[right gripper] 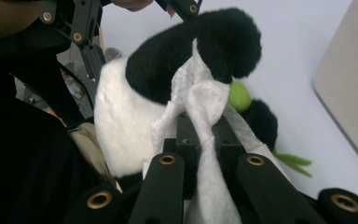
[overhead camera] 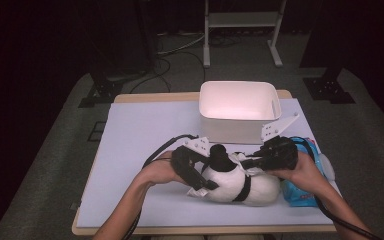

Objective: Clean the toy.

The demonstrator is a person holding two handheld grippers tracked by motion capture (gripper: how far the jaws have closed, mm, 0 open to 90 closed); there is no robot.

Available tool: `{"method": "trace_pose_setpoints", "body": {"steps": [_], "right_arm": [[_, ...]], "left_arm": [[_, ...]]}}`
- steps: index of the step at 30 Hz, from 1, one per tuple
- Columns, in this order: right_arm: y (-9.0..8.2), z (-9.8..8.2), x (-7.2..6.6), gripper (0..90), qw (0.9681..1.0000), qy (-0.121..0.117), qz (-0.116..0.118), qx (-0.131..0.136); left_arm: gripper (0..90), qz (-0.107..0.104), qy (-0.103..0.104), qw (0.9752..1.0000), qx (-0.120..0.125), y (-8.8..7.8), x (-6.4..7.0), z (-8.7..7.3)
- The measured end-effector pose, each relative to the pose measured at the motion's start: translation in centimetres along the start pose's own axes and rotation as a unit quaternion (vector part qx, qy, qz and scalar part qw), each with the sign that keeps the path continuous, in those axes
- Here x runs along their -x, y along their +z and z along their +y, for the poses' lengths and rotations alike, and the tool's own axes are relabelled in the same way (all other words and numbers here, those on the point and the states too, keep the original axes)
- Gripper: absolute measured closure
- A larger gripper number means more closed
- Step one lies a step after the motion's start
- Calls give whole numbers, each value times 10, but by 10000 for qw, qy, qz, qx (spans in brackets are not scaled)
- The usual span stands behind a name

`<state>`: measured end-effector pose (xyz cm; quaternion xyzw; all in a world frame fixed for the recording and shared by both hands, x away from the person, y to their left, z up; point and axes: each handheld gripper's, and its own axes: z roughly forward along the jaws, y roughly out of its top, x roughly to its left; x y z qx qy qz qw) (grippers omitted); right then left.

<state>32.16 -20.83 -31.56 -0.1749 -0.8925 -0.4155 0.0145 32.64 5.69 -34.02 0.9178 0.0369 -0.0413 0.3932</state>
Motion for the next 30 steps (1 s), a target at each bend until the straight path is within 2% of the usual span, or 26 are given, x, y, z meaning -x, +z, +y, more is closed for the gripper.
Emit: {"method": "trace_pose_setpoints", "body": {"steps": [6, 10, 17, 26, 30], "right_arm": [[2, 16, -4, 837, 9998, -178, 11, 30], [4, 18, -6, 837, 9997, -233, 32, -19], [4, 4, -3, 836, 9999, -76, 23, -109], [0, -23, 1, 836, 9996, 177, 39, -221], [0, -23, 1, 836, 9996, 203, 50, -165]], "left_arm": [[242, 6, 29, 10000, -32, 0, 1, -1], [242, -14, -17, 10000, -19, 0, 0, -5], [242, -2, -57, 10000, -18, 0, -2, -7], [241, -9, -93, 10000, -20, 0, -4, -8], [241, -4, -89, 10000, -37, 0, -4, -6]]}}
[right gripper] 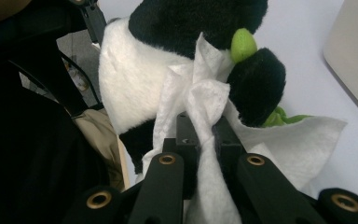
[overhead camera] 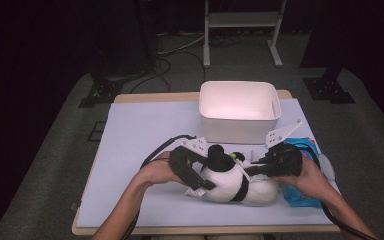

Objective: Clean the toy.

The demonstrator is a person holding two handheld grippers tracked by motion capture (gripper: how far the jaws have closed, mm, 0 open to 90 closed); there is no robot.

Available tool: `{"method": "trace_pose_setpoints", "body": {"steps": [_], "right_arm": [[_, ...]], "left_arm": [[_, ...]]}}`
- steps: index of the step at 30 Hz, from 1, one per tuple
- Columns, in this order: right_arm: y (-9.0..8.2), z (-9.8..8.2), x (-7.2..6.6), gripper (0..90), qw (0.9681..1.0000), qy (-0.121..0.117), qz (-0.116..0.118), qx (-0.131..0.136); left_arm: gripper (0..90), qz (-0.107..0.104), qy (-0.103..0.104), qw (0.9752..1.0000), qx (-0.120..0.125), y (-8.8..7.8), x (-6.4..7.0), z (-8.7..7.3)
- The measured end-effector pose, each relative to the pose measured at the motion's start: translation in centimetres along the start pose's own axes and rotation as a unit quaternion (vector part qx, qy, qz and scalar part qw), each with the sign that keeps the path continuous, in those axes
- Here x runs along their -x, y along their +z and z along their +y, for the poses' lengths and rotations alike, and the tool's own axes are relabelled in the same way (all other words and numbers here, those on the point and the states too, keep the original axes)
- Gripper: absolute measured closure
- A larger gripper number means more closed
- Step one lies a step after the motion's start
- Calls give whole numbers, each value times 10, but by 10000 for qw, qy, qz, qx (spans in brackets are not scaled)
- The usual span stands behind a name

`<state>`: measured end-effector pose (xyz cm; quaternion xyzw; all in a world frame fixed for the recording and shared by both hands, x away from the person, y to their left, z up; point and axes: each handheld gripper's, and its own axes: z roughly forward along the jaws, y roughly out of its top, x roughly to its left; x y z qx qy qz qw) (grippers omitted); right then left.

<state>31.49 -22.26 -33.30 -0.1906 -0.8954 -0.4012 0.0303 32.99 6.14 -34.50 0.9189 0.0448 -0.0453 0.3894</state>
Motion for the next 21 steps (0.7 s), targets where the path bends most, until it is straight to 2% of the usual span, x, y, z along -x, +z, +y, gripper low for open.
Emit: {"method": "trace_pose_setpoints", "body": {"steps": [6, 14, 17, 21], "right_arm": [[1, 11, -3, 836, 9999, -107, -2, 16], [3, 34, -7, 836, 9994, -329, -9, 107], [5, 37, -8, 836, 9992, -398, -52, 60], [7, 35, -7, 835, 9994, -357, -48, 0]], "left_arm": [[241, 23, 47, 10000, -3, 0, 2, 3], [242, 61, 96, 9999, -33, -2, 2, 3], [244, 58, 36, 10000, -11, -4, 0, 0], [243, 32, -10, 10000, 47, -3, -2, -5]]}}
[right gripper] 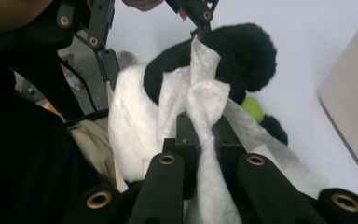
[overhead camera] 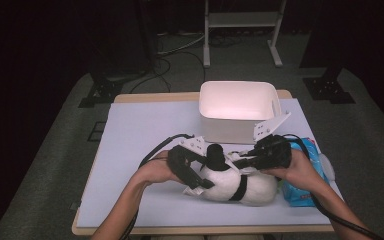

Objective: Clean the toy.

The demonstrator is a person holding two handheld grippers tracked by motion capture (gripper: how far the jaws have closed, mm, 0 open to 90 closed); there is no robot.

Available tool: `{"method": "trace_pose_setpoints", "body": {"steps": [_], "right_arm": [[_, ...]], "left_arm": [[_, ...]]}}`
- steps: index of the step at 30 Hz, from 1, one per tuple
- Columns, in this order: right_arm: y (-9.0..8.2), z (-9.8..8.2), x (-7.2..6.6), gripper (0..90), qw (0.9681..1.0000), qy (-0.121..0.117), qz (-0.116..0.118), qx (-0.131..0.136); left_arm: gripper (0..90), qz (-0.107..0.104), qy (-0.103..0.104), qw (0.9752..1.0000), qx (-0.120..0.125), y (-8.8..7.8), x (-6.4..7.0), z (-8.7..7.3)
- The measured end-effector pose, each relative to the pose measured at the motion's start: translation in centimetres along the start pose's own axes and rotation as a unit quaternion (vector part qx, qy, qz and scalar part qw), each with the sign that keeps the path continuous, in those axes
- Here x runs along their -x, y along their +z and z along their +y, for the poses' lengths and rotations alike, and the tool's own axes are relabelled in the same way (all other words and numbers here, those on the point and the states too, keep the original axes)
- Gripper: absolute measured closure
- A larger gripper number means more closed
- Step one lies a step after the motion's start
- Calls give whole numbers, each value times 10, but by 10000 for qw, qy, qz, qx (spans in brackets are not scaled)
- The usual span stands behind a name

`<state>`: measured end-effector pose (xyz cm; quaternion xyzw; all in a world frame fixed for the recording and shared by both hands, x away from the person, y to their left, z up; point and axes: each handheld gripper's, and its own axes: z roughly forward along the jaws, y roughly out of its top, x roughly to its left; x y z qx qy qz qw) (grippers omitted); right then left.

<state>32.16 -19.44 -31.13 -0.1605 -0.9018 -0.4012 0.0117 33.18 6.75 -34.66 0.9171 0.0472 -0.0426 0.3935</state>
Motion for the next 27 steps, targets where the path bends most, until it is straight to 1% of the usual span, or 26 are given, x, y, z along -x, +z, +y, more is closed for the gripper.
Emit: {"method": "trace_pose_setpoints", "body": {"steps": [2, 4, 6, 7, 12, 13, 16, 17, 18, 21, 24, 25, 26, 27], "right_arm": [[0, -2, 1, 835, 10000, 13, 9, -6], [2, -7, 1, 835, 9999, 57, -5, -101], [2, -9, 1, 835, 9999, 56, -1, -116], [4, -12, 2, 834, 9998, 87, -11, -198], [8, -20, 3, 834, 9994, 153, -23, -299], [9, -21, 4, 834, 9994, 141, -23, -307], [10, -23, 3, 835, 9993, 141, -42, -346], [10, -24, 3, 836, 9991, 107, -100, -406], [10, -24, 3, 836, 9990, 99, -107, -423], [10, -24, 3, 836, 9988, 65, -175, -461], [8, -25, 3, 836, 9988, 87, -191, -444], [8, -26, 3, 836, 9988, 137, -193, -435], [7, -27, 4, 836, 9989, 114, -189, -419], [6, -28, 4, 837, 9989, 145, -198, -399]], "left_arm": [[243, -6, -23, 10000, 23, 0, -1, -1], [243, -13, -79, 9999, 65, 0, -3, -5], [243, -15, -89, 9999, 67, 0, -3, -6], [243, -17, -126, 9999, 75, 0, -4, -8], [234, -19, -190, 9998, 93, 2, -5, -12], [228, -26, -178, 9998, 73, 3, -5, -13], [207, -34, -232, 9997, 117, 4, -5, -15], [197, -32, -303, 9994, 177, 5, -4, -17], [189, -29, -327, 9993, 189, 5, -4, -18], [164, -8, -378, 9990, 238, 4, -3, -21], [150, -31, -412, 9989, 206, 5, -2, -25], [150, -45, -412, 9990, 191, 5, -2, -26], [147, -45, -412, 9990, 191, 5, -2, -26], [135, -73, -463, 9987, 191, 8, -1, -29]]}}
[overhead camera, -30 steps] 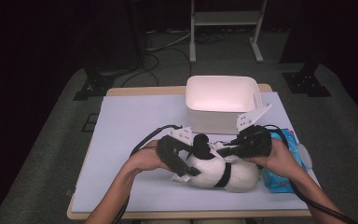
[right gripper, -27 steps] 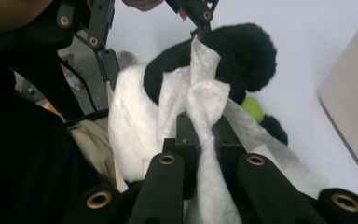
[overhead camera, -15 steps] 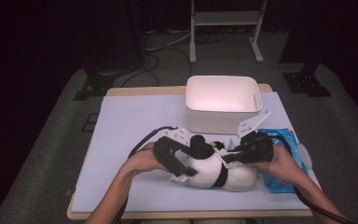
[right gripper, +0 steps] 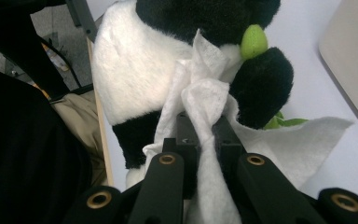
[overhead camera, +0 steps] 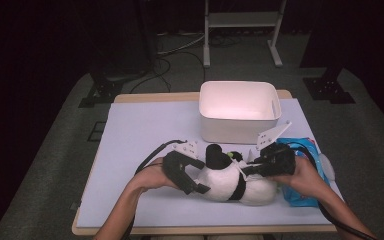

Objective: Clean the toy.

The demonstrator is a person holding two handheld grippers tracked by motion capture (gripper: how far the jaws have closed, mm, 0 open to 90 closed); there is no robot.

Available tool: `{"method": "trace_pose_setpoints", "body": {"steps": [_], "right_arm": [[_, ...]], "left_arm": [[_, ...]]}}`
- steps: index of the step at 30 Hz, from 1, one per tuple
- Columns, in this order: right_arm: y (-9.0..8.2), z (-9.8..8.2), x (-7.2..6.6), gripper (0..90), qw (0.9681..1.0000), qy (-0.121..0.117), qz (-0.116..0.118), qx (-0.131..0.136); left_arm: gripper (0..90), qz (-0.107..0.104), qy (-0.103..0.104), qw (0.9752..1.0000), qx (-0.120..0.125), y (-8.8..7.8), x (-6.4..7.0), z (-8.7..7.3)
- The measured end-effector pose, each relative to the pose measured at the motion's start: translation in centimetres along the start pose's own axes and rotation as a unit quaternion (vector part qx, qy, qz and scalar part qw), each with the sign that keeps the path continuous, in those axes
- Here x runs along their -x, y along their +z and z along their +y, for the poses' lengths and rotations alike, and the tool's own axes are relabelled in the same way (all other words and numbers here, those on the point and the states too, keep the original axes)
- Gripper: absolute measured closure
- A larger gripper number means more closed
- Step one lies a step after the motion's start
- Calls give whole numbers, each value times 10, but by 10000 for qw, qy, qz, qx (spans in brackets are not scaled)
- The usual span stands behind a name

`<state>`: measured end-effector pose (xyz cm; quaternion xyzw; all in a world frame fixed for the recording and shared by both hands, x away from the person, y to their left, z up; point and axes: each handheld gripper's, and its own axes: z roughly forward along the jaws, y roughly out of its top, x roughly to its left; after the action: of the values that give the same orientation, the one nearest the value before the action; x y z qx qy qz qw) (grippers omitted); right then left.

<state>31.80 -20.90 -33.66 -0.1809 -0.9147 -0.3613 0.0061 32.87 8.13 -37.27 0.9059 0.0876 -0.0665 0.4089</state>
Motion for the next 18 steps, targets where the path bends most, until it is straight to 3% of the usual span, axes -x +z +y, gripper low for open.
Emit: {"method": "trace_pose_setpoints", "body": {"steps": [13, 18], "right_arm": [[-4, -10, 2, 837, 9998, 135, 45, 140], [-3, -12, 2, 836, 9996, 171, 93, 204]], "left_arm": [[92, 40, 31, 10000, -46, 16, -1, -3], [214, 65, 56, 10000, -43, 15, -2, -2]]}}
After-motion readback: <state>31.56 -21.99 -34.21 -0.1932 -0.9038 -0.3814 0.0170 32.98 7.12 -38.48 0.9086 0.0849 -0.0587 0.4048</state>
